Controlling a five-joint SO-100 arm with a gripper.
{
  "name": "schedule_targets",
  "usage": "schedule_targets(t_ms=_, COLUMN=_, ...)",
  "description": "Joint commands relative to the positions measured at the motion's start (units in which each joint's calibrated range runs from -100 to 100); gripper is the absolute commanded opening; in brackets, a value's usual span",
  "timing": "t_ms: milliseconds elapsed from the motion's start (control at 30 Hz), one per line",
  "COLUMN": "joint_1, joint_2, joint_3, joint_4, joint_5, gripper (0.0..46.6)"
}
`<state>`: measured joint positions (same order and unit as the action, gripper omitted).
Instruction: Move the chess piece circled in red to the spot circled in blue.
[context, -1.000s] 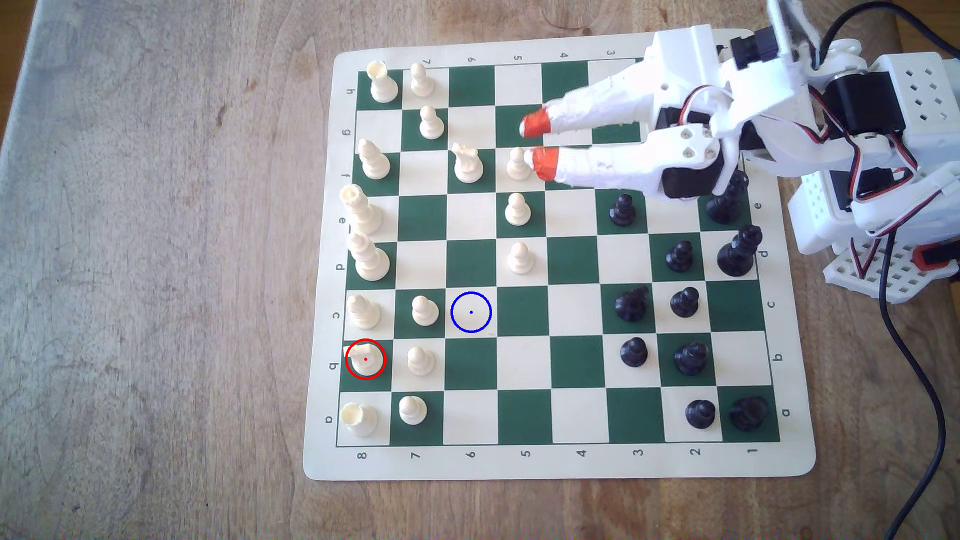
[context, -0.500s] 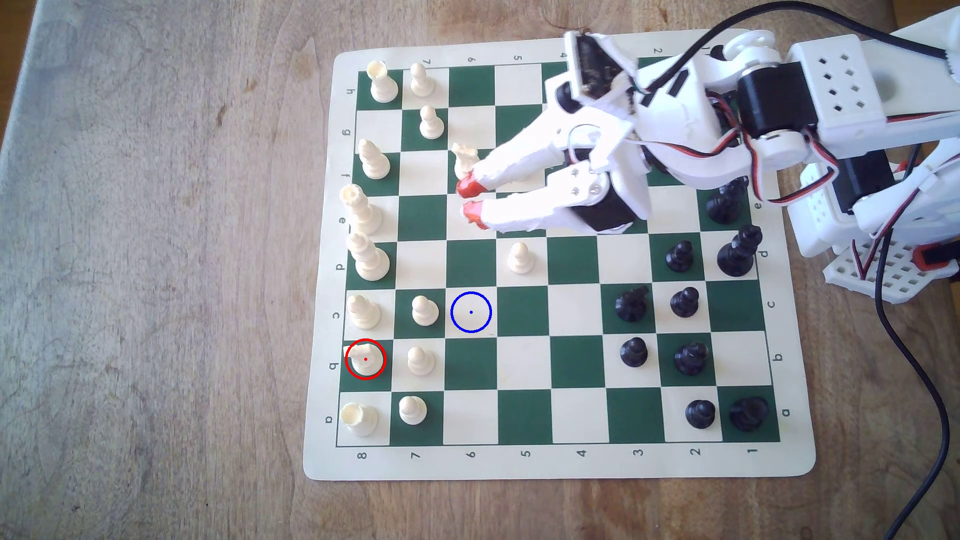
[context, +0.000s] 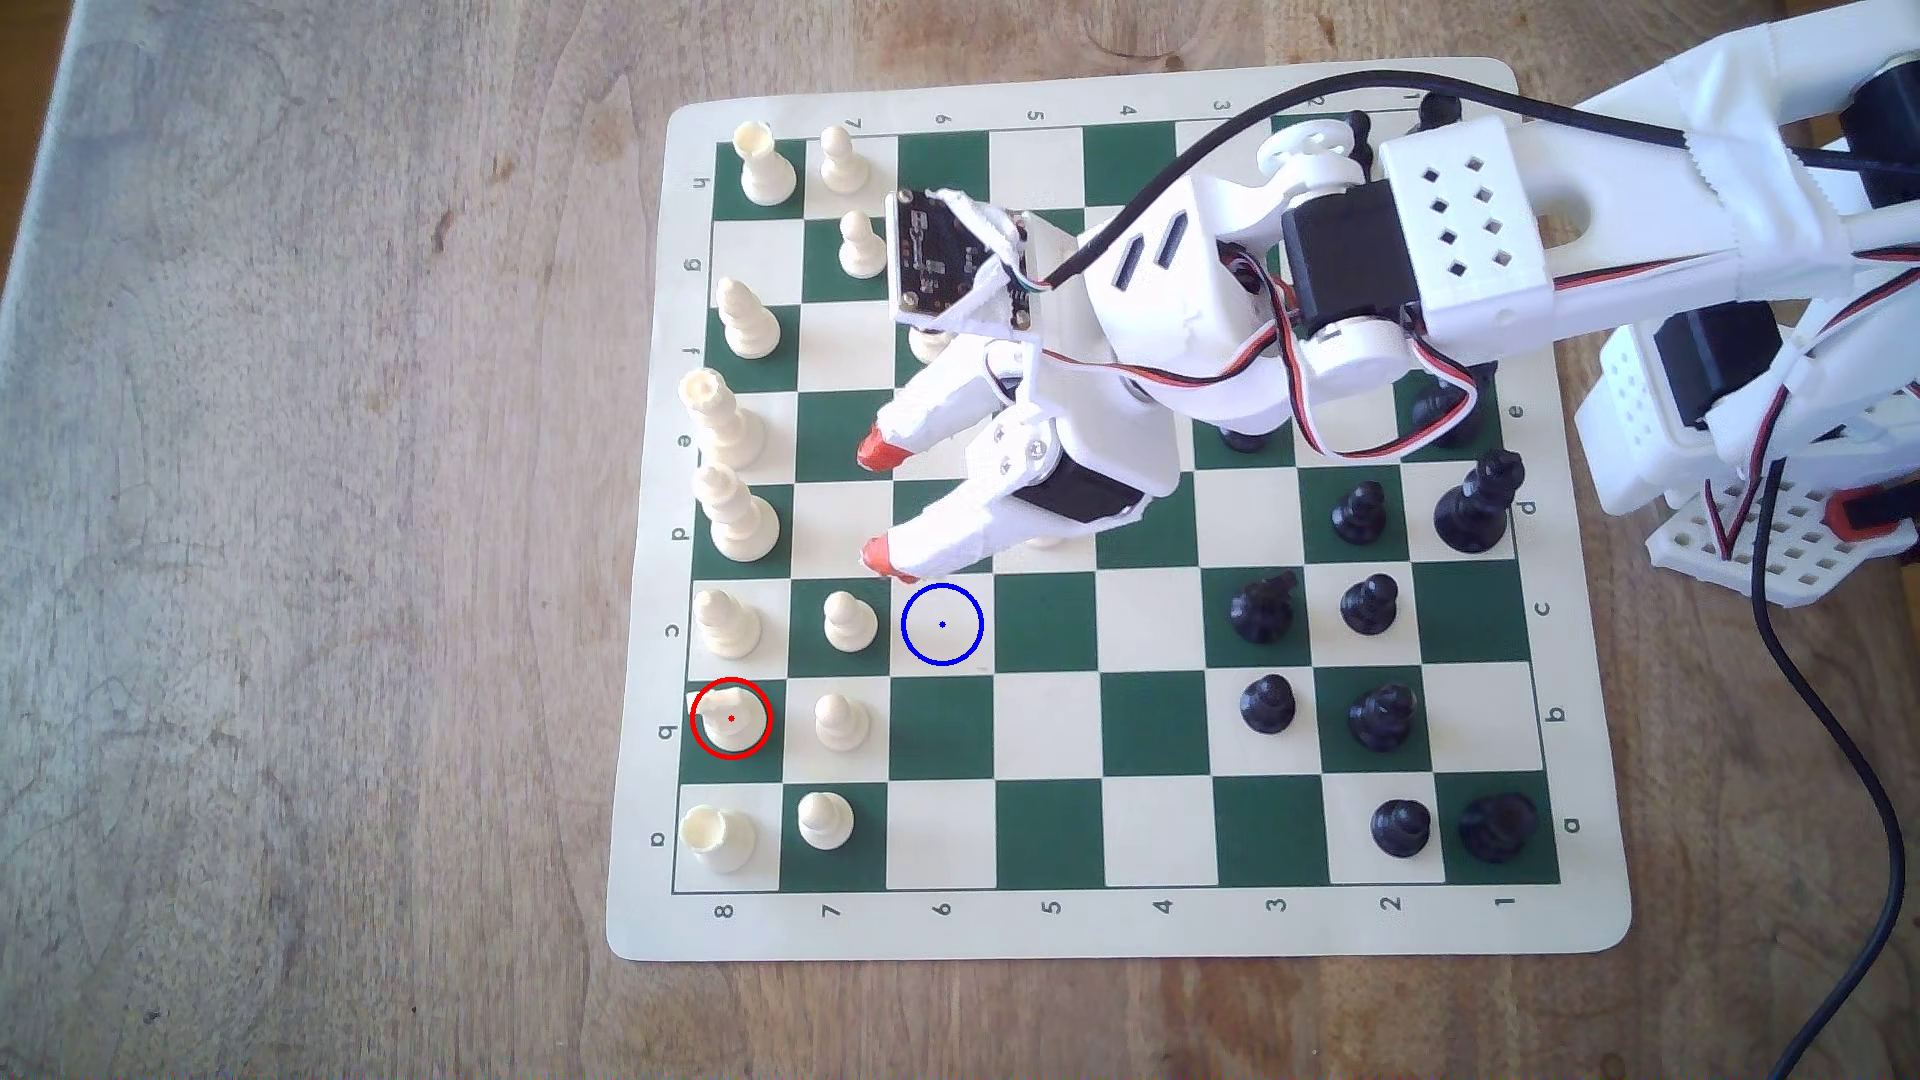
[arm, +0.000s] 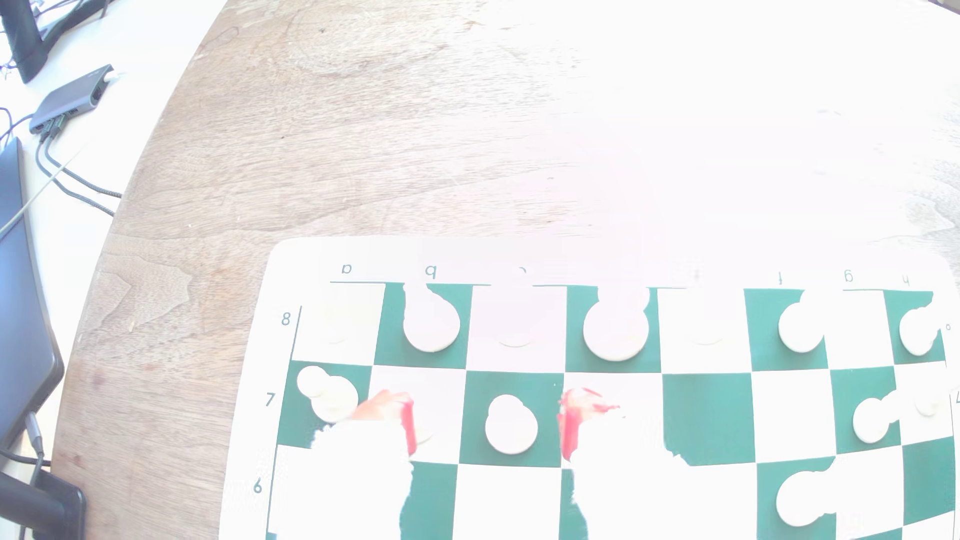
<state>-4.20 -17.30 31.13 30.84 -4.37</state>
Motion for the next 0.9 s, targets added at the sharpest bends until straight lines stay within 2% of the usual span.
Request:
schedule_targets(t_ms=0, joint_1=-2.1, joint_2=2.5, joint_3=-4.8, joint_4=-0.4, joint_5=0.3, gripper=15.7)
schedule_targets(t_ms=167, joint_1=-3.6, joint_2=7.0, joint_3=-8.2, joint_4=-1.4, joint_5=-0.4, gripper=12.2)
schedule_targets(t_ms=300, joint_1=-4.2, joint_2=11.1, joint_3=-12.7, joint_4=-1.5, joint_5=-1.0, gripper=11.3)
schedule_targets(t_ms=867, joint_1=-5.1, joint_2=29.3, joint_3=-30.3, joint_4=-3.5, joint_5=-2.7, gripper=11.8)
